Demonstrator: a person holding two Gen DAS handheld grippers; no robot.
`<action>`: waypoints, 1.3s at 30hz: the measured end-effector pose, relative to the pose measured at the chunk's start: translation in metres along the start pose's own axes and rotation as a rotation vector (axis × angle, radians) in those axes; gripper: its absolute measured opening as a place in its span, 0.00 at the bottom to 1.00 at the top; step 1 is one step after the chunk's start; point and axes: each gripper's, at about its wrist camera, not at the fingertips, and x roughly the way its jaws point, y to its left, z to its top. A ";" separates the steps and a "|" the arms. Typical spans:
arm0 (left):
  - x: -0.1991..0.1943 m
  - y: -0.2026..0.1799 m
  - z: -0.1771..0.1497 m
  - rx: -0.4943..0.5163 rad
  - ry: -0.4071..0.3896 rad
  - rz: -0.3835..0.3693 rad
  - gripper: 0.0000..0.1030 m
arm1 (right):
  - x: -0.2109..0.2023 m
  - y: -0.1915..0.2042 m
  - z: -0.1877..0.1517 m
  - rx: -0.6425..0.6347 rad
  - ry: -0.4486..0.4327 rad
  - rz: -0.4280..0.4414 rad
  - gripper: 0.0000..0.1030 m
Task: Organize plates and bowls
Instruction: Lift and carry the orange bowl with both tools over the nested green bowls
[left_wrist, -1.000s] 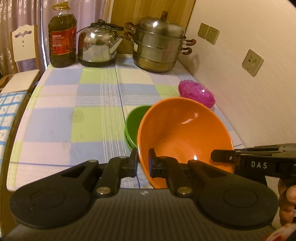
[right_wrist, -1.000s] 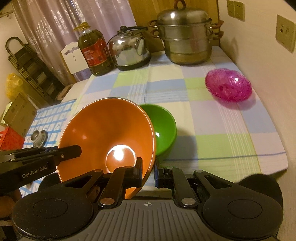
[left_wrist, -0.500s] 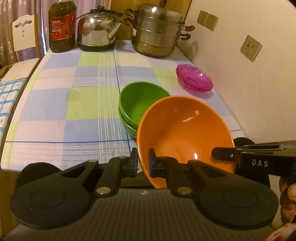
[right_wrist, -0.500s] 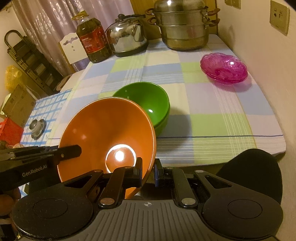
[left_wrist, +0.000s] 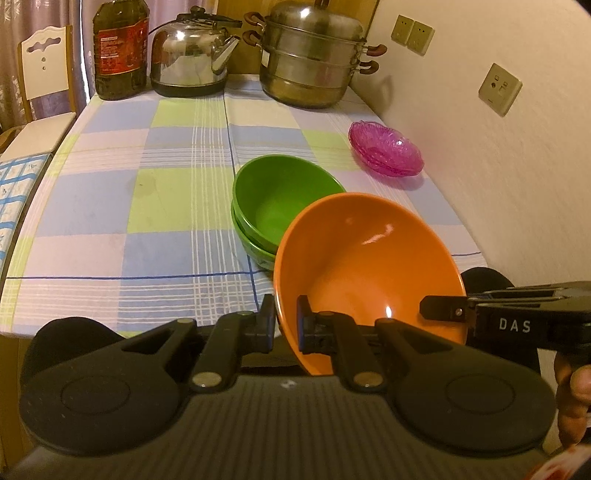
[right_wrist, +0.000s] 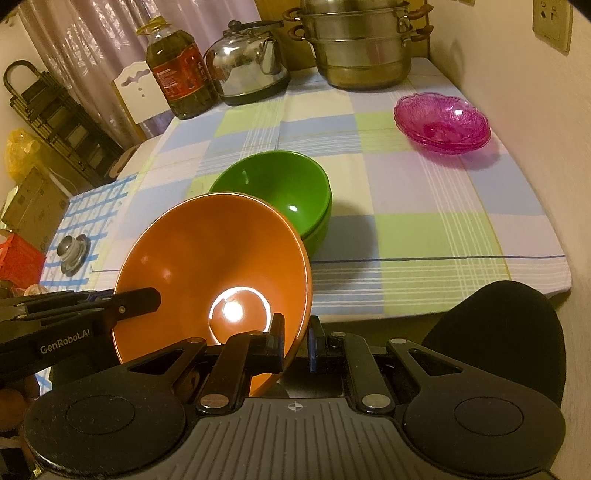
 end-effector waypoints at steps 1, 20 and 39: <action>0.000 0.000 0.000 0.002 -0.001 0.000 0.09 | 0.000 0.000 0.001 0.002 -0.002 0.000 0.11; 0.026 0.007 0.062 -0.017 -0.048 -0.017 0.09 | 0.014 -0.010 0.062 0.023 -0.063 0.003 0.11; 0.107 0.034 0.104 -0.028 0.028 0.008 0.09 | 0.096 -0.028 0.121 0.019 0.006 -0.027 0.11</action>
